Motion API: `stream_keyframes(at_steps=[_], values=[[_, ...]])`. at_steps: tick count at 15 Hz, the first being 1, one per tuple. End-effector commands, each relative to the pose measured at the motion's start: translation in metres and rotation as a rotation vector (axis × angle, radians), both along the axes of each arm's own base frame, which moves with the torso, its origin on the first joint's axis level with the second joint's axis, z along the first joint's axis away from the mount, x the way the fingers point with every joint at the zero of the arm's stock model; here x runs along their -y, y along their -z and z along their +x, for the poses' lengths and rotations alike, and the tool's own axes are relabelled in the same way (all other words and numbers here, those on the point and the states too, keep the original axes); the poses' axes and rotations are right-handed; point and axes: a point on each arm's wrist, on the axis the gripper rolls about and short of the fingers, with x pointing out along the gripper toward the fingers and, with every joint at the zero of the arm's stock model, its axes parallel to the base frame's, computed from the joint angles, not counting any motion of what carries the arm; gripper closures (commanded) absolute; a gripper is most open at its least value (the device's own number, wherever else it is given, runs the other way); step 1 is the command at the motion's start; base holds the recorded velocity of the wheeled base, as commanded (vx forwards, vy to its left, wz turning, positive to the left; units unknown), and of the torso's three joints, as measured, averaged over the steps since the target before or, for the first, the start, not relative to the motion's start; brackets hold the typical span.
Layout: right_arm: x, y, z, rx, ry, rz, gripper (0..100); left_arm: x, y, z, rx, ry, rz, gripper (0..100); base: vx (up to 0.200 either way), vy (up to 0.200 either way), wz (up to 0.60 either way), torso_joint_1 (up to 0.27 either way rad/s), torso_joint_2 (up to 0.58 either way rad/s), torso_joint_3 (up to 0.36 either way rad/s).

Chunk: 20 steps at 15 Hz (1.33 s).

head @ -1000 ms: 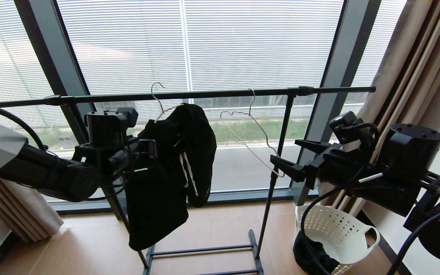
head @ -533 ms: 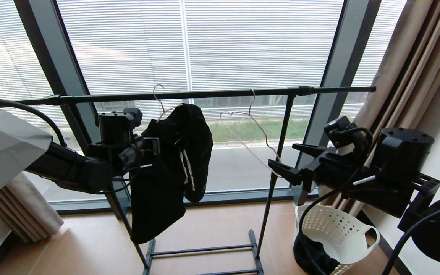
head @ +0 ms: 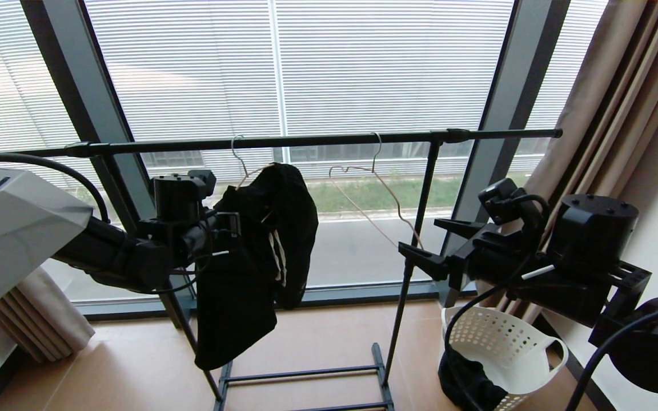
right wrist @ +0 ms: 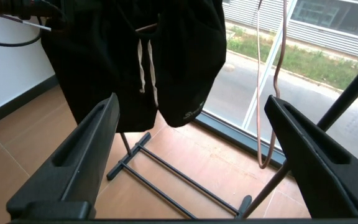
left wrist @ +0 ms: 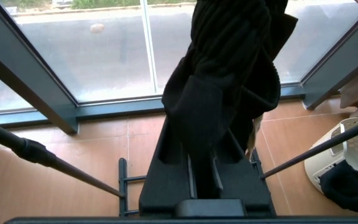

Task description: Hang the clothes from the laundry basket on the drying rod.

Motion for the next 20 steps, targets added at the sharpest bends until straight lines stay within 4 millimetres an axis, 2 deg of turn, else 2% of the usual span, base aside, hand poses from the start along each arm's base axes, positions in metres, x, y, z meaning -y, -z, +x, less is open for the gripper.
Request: stream_keyframes(at_steps=[1, 2, 5, 6, 11, 13, 15, 17, 18, 19, 20], values=[[0.0, 0.001, 0.001, -0.002, 0.0, -0.001, 0, 0.0, 0.001, -0.001, -0.004, 0.0, 0.002, 100, 0.0, 0.0, 0.0, 0.0, 0.0, 0.0], [-0.001, 0.003, 0.001, -0.008, 0.0, -0.004, 0, 0.0, -0.001, -0.001, -0.003, 0.0, 0.001, 0, 0.0, 0.0, 0.0, 0.0, 0.0, 0.0], [-0.001, 0.003, 0.002, -0.008, 0.0, -0.004, 0, 0.0, 0.001, -0.004, -0.011, 0.002, 0.005, 0, 0.0, 0.0, 0.0, 0.0, 0.0, 0.0], [-0.001, 0.004, 0.002, -0.011, 0.0, -0.005, 0, -0.002, -0.005, -0.01, -0.004, 0.003, 0.005, 0, 0.0, 0.0, 0.0, 0.0, 0.0, 0.0], [0.0, 0.001, 0.0, -0.001, 0.0, -0.001, 0, -0.009, -0.029, -0.063, -0.004, 0.035, 0.054, 0, 0.0, 0.0, 0.0, 0.0, 0.0, 0.0], [0.004, -0.008, -0.009, 0.022, 0.002, 0.009, 0, -0.01, -0.044, -0.103, 0.013, 0.064, 0.051, 0, 0.0, 0.0, 0.0, 0.0, 0.0, 0.0], [0.017, -0.019, -0.036, 0.063, 0.019, -0.005, 0, -0.014, -0.051, -0.155, 0.022, 0.1, 0.05, 0, 0.0, 0.0, 0.0, 0.0, 0.0, 0.0], [0.037, -0.022, -0.076, 0.104, 0.099, -0.052, 0, -0.017, -0.043, -0.215, 0.009, 0.168, 0.054, 0, 0.0, 0.0, 0.0, 0.0, 0.0, 0.0], [0.046, -0.019, -0.097, 0.114, 0.127, -0.071, 0, -0.02, -0.04, -0.233, 0.017, 0.184, 0.052, 0, 0.0, 0.0, 0.0, 0.0, 0.0, 0.0], [0.05, -0.018, -0.106, 0.125, 0.137, -0.079, 0, -0.022, -0.04, -0.24, 0.024, 0.187, 0.05, 0, 0.0, 0.0, 0.0, 0.0, 0.0, 0.0], [0.062, -0.013, -0.13, 0.146, 0.178, -0.101, 0, -0.028, -0.041, -0.256, 0.054, 0.185, 0.041, 0, 0.0, 0.0, 0.0, 0.0, 0.0, 0.0]])
